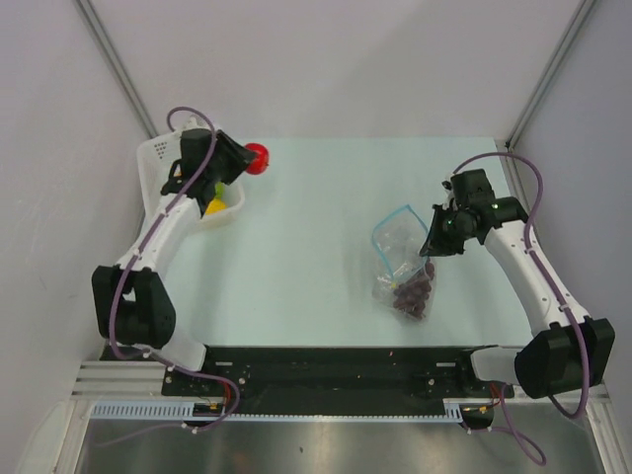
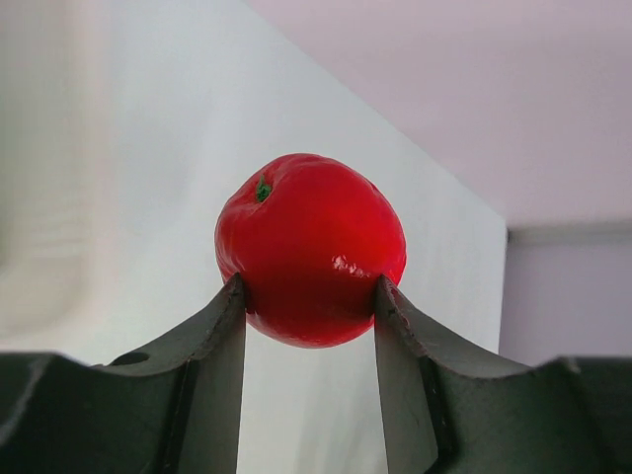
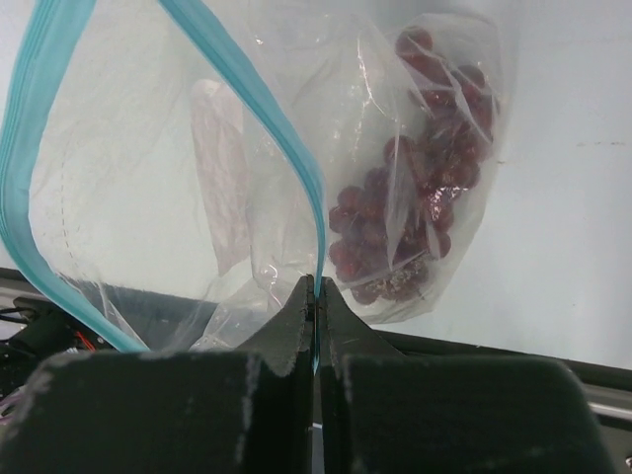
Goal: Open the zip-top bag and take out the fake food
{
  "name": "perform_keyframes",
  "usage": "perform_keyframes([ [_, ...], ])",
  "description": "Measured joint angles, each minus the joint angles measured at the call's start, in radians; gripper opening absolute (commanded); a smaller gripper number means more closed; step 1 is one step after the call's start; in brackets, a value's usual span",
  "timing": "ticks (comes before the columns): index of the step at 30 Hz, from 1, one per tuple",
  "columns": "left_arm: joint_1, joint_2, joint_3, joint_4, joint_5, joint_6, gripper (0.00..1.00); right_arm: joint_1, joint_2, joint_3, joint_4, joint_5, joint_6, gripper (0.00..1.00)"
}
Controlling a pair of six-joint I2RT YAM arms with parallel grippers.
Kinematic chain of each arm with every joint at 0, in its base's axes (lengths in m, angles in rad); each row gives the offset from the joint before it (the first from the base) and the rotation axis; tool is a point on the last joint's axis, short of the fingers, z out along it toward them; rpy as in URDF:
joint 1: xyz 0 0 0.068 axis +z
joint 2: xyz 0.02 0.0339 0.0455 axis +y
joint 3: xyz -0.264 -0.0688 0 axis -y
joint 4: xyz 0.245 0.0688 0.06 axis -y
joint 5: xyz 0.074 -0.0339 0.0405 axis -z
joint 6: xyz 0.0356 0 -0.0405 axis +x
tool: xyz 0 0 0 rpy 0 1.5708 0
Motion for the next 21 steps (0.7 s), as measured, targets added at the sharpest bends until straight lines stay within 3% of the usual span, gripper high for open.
perform_keyframes([
  [8,0.259,0.301,0.255,-0.121,-0.056,-0.105,0.00,0.000,0.072,0.000,0.053,-0.019,0.034,0.00],
  [15,0.343,0.464,0.352,-0.125,-0.074,-0.269,0.06,0.000,0.116,0.000,0.071,-0.026,0.053,0.00],
  [16,0.345,0.500,0.383,-0.135,-0.078,-0.287,0.08,0.000,0.119,0.000,0.071,-0.026,0.054,0.00],
  [21,0.347,0.653,0.532,-0.165,-0.082,-0.324,0.45,0.000,0.130,0.009,0.071,-0.024,0.061,0.00],
])
